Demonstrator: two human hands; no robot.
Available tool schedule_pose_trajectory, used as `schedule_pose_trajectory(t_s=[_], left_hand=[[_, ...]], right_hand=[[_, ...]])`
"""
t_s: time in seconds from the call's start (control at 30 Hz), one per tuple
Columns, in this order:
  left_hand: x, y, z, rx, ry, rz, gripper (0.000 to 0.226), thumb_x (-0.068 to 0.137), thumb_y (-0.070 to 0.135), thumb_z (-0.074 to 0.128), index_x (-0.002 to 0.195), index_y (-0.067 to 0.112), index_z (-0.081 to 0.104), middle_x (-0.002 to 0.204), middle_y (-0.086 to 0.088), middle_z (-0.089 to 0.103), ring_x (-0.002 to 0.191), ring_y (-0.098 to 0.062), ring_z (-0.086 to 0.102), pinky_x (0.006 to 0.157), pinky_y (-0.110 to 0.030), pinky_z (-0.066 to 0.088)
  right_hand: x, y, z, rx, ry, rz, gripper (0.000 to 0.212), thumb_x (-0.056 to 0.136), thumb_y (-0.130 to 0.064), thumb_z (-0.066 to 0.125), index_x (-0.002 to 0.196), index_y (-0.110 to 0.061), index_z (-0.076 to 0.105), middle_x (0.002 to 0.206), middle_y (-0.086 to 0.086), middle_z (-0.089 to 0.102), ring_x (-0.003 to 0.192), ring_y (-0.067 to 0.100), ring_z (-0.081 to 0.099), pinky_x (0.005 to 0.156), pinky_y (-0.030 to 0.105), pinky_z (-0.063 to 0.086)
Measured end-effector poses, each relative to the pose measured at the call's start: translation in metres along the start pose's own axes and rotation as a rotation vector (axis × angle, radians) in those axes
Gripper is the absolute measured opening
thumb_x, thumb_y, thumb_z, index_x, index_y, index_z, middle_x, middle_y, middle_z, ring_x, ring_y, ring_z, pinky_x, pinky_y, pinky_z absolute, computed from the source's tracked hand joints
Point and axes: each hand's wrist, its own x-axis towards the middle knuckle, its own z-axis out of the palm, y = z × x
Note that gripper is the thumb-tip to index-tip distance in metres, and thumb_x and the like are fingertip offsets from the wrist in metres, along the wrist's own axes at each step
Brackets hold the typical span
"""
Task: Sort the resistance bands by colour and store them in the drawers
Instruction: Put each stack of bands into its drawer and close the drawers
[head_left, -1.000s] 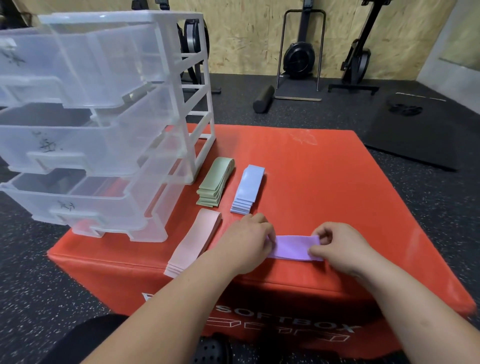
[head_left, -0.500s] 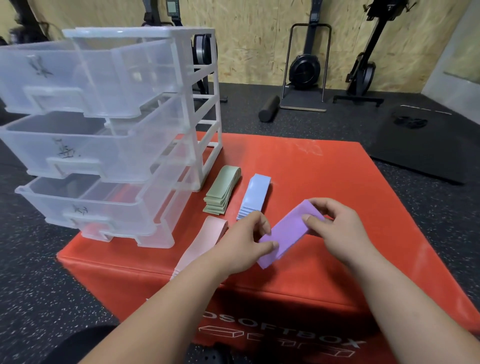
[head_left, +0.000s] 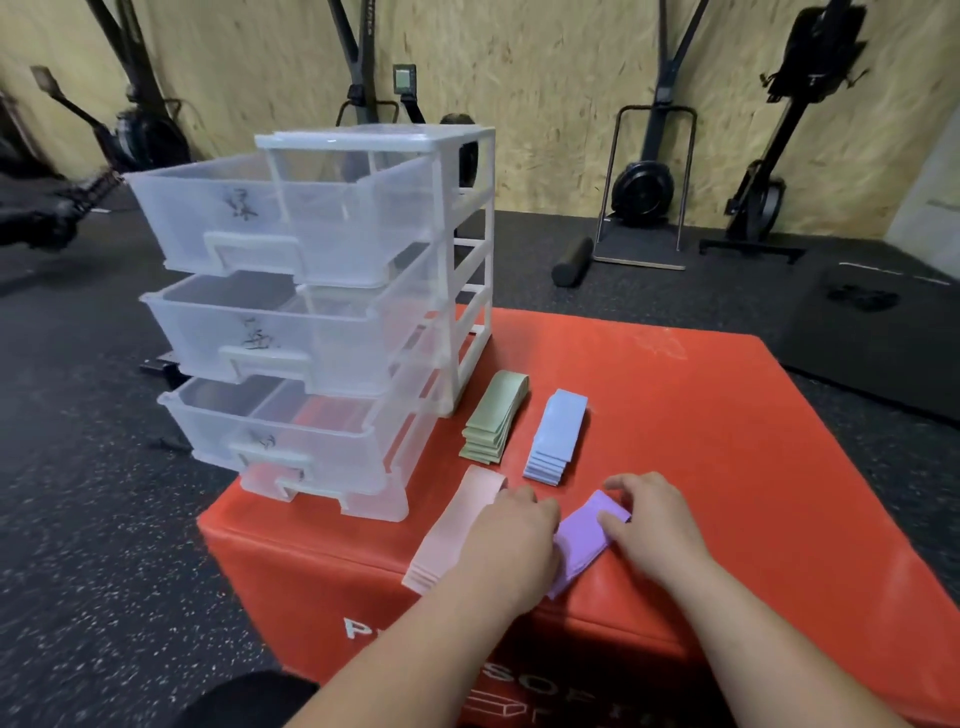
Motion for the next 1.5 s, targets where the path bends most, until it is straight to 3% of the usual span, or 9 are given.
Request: schedule_pose_trajectory(t_s=[0.27, 0.53, 0.83, 1.03, 1.13, 1.3, 1.4, 1.5], left_hand=[[-0.016, -0.016, -0.054, -0.145, 0.161, -0.029, 0.030, 0.098, 0.036, 0.061, 0.127, 0.029, 0.061, 0.124, 0.000, 0.060, 0.119, -0.025, 0.056, 0.098, -0.041, 0.049], [0.037, -0.045, -0.075, -0.205, 0.213, -0.131, 0.037, 0.097, 0.038, 0.061, 0.132, 0.028, 0.060, 0.129, 0.000, 0.055, 0.119, -0.024, 0.053, 0.100, -0.039, 0.049], [0.112, -0.076, -0.037, -0.338, 0.247, -0.267, 0.050, 0.096, 0.038, 0.062, 0.143, 0.022, 0.054, 0.138, -0.004, 0.051, 0.128, -0.028, 0.051, 0.106, -0.041, 0.047], [0.153, -0.086, -0.022, -0.270, 0.264, -0.289, 0.050, 0.099, 0.037, 0.058, 0.146, 0.022, 0.050, 0.135, -0.005, 0.052, 0.125, -0.031, 0.053, 0.102, -0.045, 0.049], [0.162, -0.090, -0.021, -0.235, 0.232, -0.319, 0.046, 0.103, 0.037, 0.051, 0.148, 0.026, 0.047, 0.129, -0.007, 0.054, 0.117, -0.033, 0.058, 0.093, -0.047, 0.053], [0.162, -0.095, -0.021, -0.155, 0.161, -0.373, 0.027, 0.099, 0.017, 0.052, 0.125, 0.020, 0.060, 0.120, -0.006, 0.053, 0.106, -0.033, 0.064, 0.081, -0.044, 0.054], [0.161, -0.093, -0.020, -0.145, 0.119, -0.395, 0.032, 0.095, 0.008, 0.052, 0.125, 0.018, 0.060, 0.123, -0.007, 0.051, 0.109, -0.033, 0.062, 0.083, -0.044, 0.054], [0.161, -0.092, -0.021, -0.149, 0.103, -0.404, 0.033, 0.095, 0.008, 0.053, 0.125, 0.018, 0.060, 0.123, -0.006, 0.051, 0.109, -0.032, 0.062, 0.084, -0.044, 0.054]], right_hand=[[-0.005, -0.021, -0.030, 0.045, 0.009, -0.012, 0.038, 0.086, -0.041, 0.078, 0.124, -0.035, 0.070, 0.119, 0.002, 0.066, 0.115, 0.025, 0.065, 0.102, 0.037, 0.049], [0.068, -0.090, -0.050, -0.045, -0.103, -0.136, 0.044, 0.092, -0.044, 0.073, 0.133, -0.031, 0.065, 0.127, 0.002, 0.063, 0.119, 0.024, 0.061, 0.101, 0.034, 0.046], [0.187, -0.129, -0.017, -0.134, -0.188, -0.154, 0.056, 0.098, -0.048, 0.065, 0.146, -0.020, 0.055, 0.142, 0.008, 0.061, 0.129, 0.032, 0.058, 0.106, 0.040, 0.047], [0.252, -0.132, 0.007, -0.253, -0.307, -0.154, 0.059, 0.104, -0.049, 0.053, 0.152, -0.015, 0.047, 0.153, 0.010, 0.055, 0.139, 0.033, 0.052, 0.112, 0.041, 0.044], [0.264, -0.133, 0.013, -0.279, -0.428, -0.166, 0.058, 0.101, -0.048, 0.059, 0.146, -0.014, 0.053, 0.144, 0.011, 0.061, 0.129, 0.032, 0.058, 0.104, 0.036, 0.047], [0.266, -0.130, 0.021, -0.246, -0.464, -0.197, 0.055, 0.091, -0.046, 0.071, 0.136, -0.016, 0.061, 0.129, 0.007, 0.068, 0.116, 0.030, 0.063, 0.096, 0.036, 0.051], [0.267, -0.127, 0.023, -0.206, -0.444, -0.189, 0.046, 0.084, -0.049, 0.076, 0.116, -0.016, 0.069, 0.103, 0.004, 0.071, 0.095, 0.028, 0.066, 0.077, 0.033, 0.050], [0.264, -0.130, 0.020, -0.138, -0.428, -0.133, 0.032, 0.081, -0.042, 0.081, 0.093, -0.015, 0.070, 0.079, 0.001, 0.066, 0.075, 0.024, 0.062, 0.058, 0.030, 0.040]])
